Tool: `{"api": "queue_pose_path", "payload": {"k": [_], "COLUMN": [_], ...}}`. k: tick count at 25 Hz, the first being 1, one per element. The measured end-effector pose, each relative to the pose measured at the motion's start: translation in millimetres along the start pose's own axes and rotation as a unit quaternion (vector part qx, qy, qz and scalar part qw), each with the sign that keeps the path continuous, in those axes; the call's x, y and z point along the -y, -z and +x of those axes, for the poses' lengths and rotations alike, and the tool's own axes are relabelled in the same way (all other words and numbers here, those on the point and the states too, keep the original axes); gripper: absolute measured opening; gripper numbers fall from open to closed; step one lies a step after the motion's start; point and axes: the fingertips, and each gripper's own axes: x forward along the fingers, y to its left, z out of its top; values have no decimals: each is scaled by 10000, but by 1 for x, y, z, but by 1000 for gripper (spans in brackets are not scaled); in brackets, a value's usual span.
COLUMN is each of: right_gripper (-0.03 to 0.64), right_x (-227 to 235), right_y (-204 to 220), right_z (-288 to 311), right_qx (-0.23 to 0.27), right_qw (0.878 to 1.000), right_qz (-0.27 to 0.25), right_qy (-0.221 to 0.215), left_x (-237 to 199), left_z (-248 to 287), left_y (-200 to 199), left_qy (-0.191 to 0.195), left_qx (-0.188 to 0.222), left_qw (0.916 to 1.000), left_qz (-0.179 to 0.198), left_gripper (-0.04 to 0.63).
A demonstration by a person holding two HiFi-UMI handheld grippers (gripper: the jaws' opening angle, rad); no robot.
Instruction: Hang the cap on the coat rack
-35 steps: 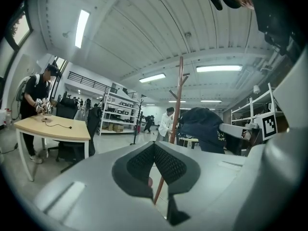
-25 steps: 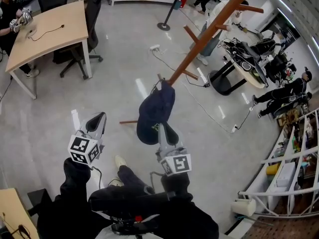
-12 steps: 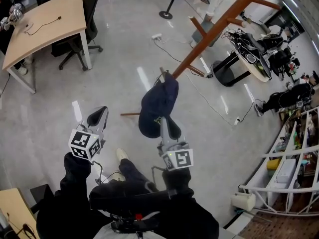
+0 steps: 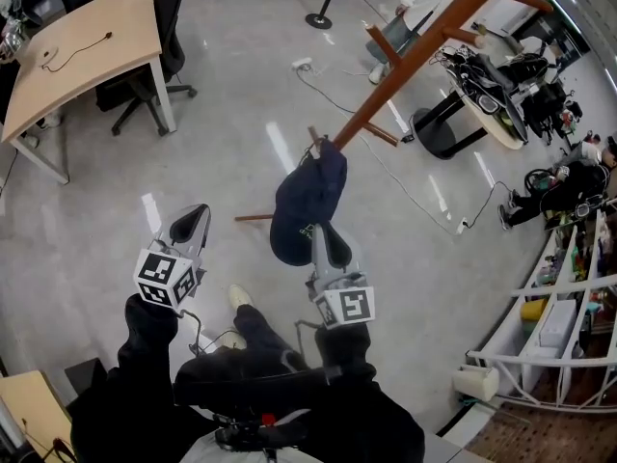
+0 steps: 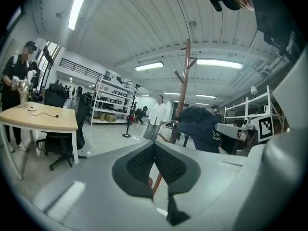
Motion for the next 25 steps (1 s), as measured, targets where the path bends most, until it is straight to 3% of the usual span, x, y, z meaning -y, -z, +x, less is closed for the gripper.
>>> {"api": "queue_pose_path", "payload": {"k": [25], "right_gripper": [34], "right_x": [12], "right_y": [33], "right_z": [-20], "right_qx": [-191], "right_qw": [9991], "right_qz": [157], "right_qy": [333], "left_x": [13], "left_z": [5], "left_y": [28], "left_qy": [149], "left_qx": [-257], "left_qw": [9996], "left_qz": [-31], "left_gripper": [3]}}
